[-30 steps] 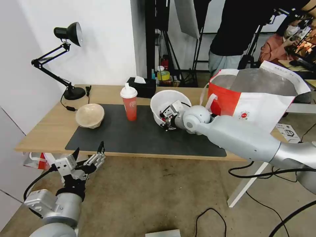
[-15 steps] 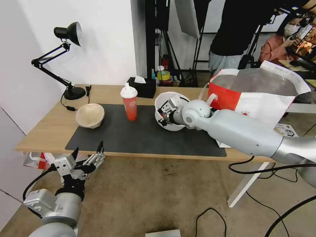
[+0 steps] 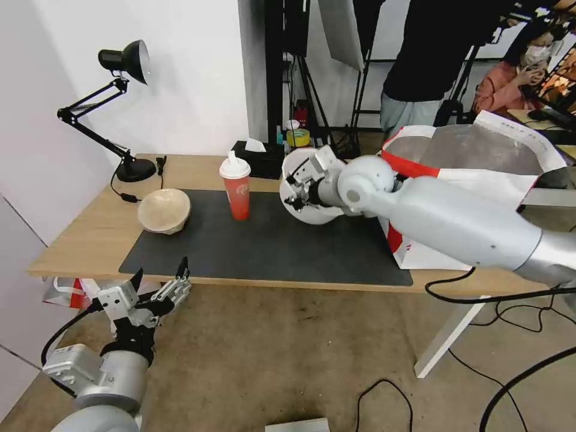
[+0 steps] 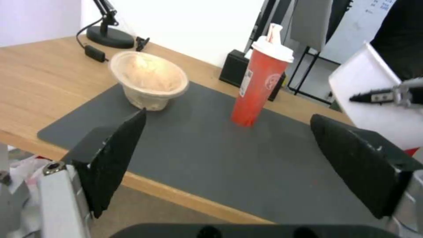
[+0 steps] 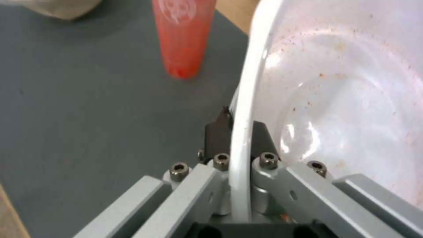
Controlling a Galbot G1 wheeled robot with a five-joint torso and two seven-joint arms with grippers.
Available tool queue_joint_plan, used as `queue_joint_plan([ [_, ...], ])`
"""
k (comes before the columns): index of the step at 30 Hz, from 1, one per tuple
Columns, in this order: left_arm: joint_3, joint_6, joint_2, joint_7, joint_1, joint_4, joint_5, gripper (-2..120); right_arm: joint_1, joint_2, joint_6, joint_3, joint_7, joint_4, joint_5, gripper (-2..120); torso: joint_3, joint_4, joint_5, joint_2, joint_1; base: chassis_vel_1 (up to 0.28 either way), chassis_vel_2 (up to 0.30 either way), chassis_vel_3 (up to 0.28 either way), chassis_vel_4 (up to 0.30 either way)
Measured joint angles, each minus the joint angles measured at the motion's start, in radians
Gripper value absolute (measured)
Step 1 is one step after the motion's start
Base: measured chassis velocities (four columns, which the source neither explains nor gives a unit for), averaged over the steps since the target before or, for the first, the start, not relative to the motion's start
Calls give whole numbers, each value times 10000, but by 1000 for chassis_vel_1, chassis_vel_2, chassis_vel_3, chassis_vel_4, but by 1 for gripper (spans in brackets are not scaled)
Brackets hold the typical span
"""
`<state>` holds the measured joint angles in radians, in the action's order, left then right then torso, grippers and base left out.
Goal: Pick up the trash from the table and place it into the takeout bag.
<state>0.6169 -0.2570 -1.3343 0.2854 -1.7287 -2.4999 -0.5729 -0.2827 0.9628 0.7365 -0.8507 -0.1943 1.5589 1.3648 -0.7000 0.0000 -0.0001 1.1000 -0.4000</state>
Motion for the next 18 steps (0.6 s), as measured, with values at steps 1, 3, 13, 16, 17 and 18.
queue_joint_plan([
  [1, -1, 0, 15, -1, 5, -1, -4, 100, -79, 0, -1, -15, 0, 23, 40, 0, 0, 0, 1, 0, 0, 0, 0, 0, 0],
  [3, -3, 0, 32, 0, 12, 0, -11, 100, -239, 15, -1, -33, -6, 44, 157, 0, 0, -1, 1, 0, 0, 0, 0, 0, 0],
  [13, 9, 0, 113, -1, 11, -1, -74, 100, -771, 105, -4, -89, -22, 89, 461, 0, 0, -1, 2, 0, 0, 0, 0, 0, 0],
  [16, 18, 1, 129, 0, 11, 0, -99, 100, -1108, 114, -7, -97, 4, 91, 610, 0, 0, 0, 1, 0, 0, 0, 0, 0, 0],
  [17, 18, 0, 131, 0, 12, 0, -100, 100, -1207, 122, -7, -107, 19, 91, 642, 0, 0, 0, 1, 0, 0, 0, 0, 0, 0],
  [18, 18, 0, 131, 0, 12, 0, -100, 100, -1207, 122, -7, -107, 19, 91, 642, 0, 0, 0, 1, 0, 0, 0, 0, 0, 0],
])
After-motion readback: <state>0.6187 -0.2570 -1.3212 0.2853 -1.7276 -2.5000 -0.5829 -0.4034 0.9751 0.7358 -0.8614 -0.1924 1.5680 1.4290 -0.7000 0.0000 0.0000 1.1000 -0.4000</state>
